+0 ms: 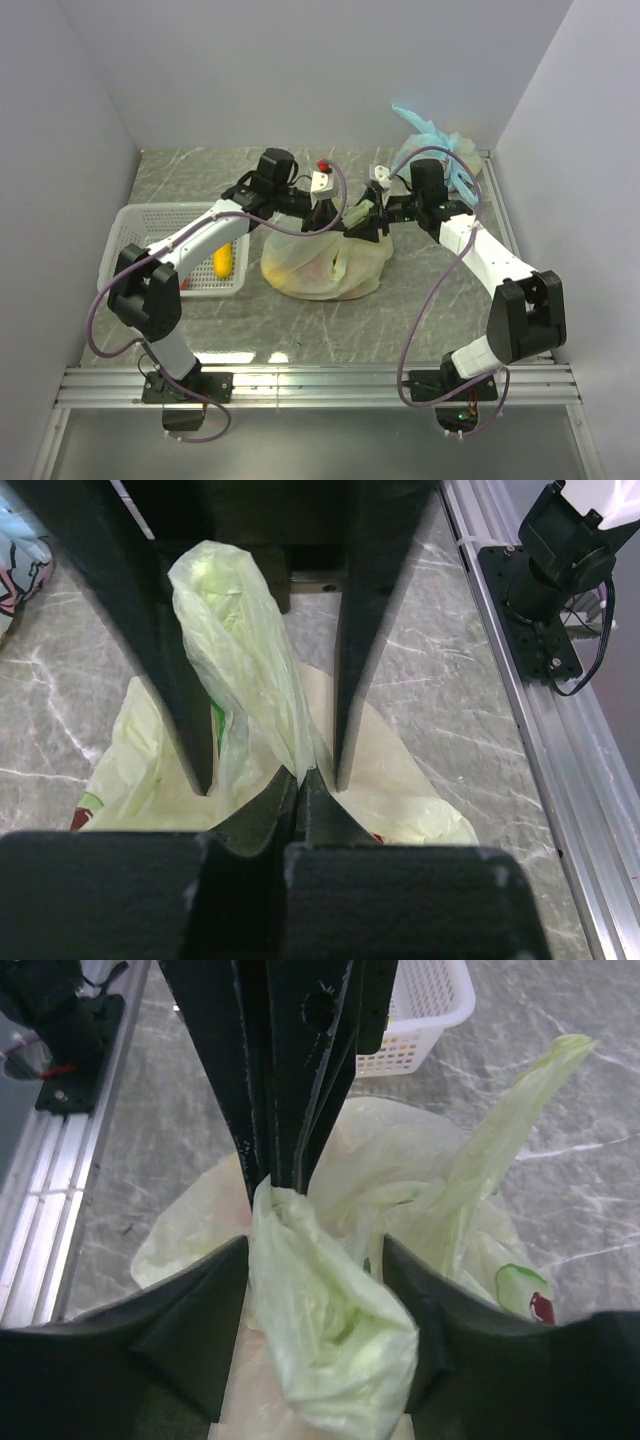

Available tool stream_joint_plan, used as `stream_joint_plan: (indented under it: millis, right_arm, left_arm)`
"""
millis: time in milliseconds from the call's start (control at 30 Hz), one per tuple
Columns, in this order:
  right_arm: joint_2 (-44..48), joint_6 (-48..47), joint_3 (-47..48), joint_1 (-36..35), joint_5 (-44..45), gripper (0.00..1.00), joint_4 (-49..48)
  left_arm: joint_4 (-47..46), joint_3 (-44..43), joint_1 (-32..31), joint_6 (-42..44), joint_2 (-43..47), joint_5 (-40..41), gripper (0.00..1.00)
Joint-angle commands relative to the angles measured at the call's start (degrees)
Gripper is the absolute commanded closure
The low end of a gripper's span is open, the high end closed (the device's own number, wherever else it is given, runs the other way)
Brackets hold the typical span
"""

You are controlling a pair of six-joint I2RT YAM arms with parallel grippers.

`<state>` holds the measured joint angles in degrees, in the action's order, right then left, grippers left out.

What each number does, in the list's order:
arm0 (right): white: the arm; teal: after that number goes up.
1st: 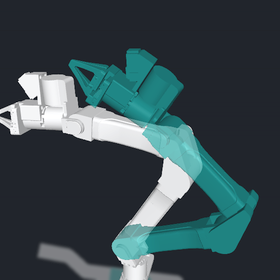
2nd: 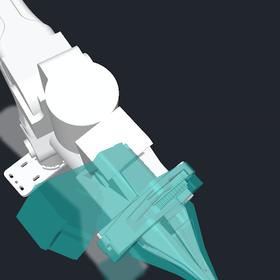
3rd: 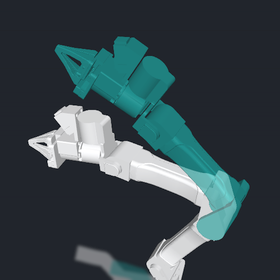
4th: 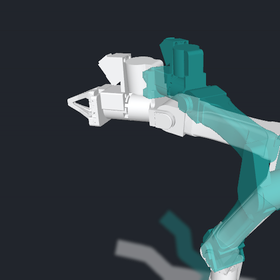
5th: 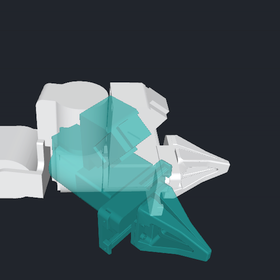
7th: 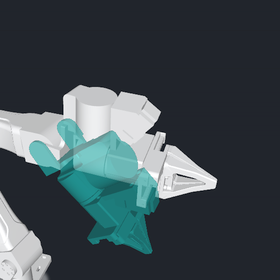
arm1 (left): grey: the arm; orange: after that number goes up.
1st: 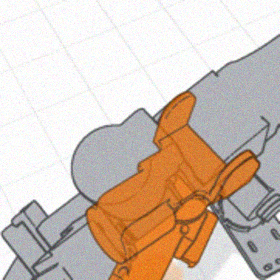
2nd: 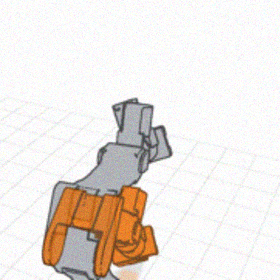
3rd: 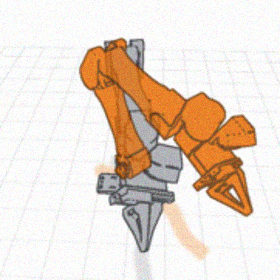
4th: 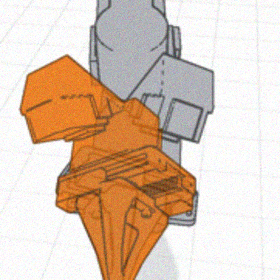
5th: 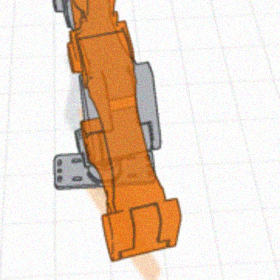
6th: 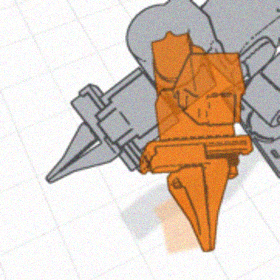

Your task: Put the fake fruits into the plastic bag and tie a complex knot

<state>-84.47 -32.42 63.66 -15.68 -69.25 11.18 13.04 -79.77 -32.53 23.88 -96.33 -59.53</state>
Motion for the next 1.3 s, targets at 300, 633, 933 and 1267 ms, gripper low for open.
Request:
stream_joint_plan:
  millis: [300,633,933,1267]
  right_arm:
    - [-1.1,-7.0,3.4,-0.9,1.1,0.89,4.0]
    - [-0.2,-8.5,3.1,-1.3,1.8,1.00,2.6]
    - [-0.7,-14.8,4.1,-2.0,2.4,1.00,6.7]
    - [-1.4,-16.2,5.4,-2.1,2.4,1.00,8.2]
  left_arm:
    - [5.3,-6.1,1.9,-0.7,6.5,-4.1,0.58]
    - [2.9,-5.6,10.7,-7.1,11.6,0.7,0.29]
    - [12.7,-19.9,14.5,7.0,-2.7,0.2,0.20]
    - [14.3,-24.7,12.2,12.4,-11.6,-1.5,0.21]
